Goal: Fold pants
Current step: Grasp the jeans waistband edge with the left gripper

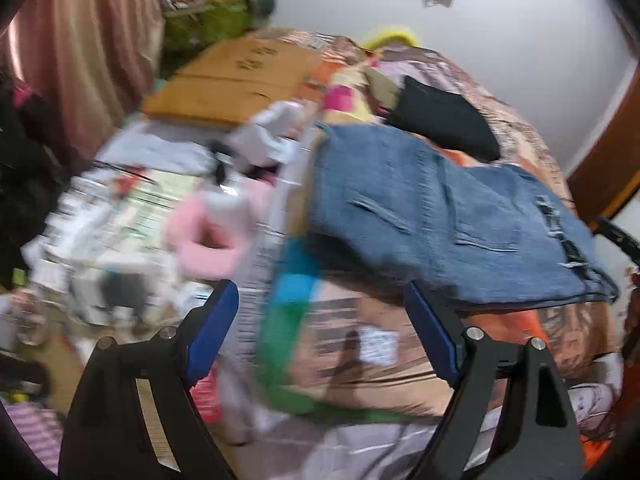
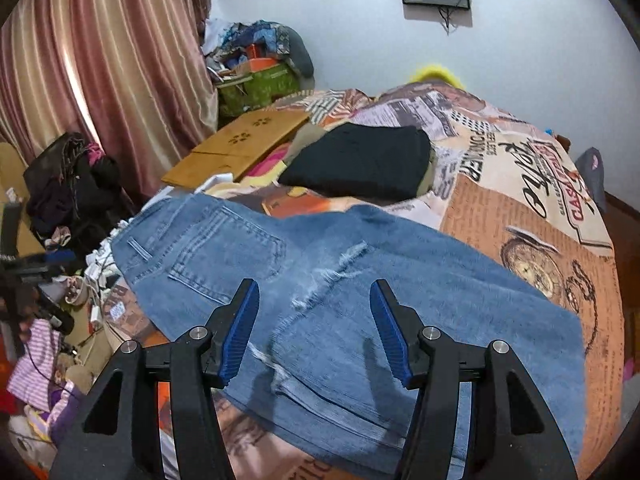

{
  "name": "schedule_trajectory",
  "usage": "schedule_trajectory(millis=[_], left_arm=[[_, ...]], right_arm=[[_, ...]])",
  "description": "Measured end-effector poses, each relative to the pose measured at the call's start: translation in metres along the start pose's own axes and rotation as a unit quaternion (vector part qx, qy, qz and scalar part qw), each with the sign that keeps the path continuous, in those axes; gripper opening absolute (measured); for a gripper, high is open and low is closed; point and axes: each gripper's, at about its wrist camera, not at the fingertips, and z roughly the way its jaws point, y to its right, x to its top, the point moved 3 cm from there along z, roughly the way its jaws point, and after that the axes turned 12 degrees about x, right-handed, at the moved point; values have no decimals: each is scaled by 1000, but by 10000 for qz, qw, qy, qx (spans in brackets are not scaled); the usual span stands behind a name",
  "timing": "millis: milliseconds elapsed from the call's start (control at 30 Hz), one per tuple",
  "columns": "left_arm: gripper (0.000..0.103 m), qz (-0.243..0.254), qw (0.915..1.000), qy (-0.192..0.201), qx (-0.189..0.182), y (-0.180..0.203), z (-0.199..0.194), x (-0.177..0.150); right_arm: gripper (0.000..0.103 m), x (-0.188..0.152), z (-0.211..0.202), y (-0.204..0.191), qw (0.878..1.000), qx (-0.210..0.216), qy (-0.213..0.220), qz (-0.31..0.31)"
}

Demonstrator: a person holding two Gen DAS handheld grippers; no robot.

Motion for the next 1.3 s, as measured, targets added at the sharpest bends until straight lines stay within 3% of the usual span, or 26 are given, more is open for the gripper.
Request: schedule_trajectory(millis=[67, 400, 633, 867, 967, 1033, 1100, 1200, 1300], left_arm=[[86, -17, 9996, -59, -274, 17, 12, -3], [86, -14, 9954, -383, -877, 64, 52, -3], [95, -283, 9951, -332, -891, 72, 72, 2], [96, -486, 9971, -214, -549, 79, 83, 14], [80, -638, 9972, -155, -351, 77, 85, 20], [62, -778, 9965, -145, -263, 71, 85, 25], [51, -881, 9956, -139, -297, 68, 84, 29], [44, -799, 9963, -42, -300, 70, 77, 33], [39, -429, 9987, 257, 63, 83, 62, 34]], right_arm=[[54, -2, -1, 5, 9999, -39, -16, 92], [54, -7, 1, 17, 9994, -143, -32, 327], [54, -11, 9, 17, 9994, -122, -140, 296], [54, -26, 31, 20, 9979, -103, -571, 300], [55, -28, 31, 15, 9979, -192, -600, 110], [55, -28, 32, 15, 9980, -190, -599, 95], [55, -28, 31, 16, 9981, -146, -580, 110], [55, -28, 30, 18, 9983, -60, -548, 177], [55, -27, 24, 19, 9982, 47, -508, 320]])
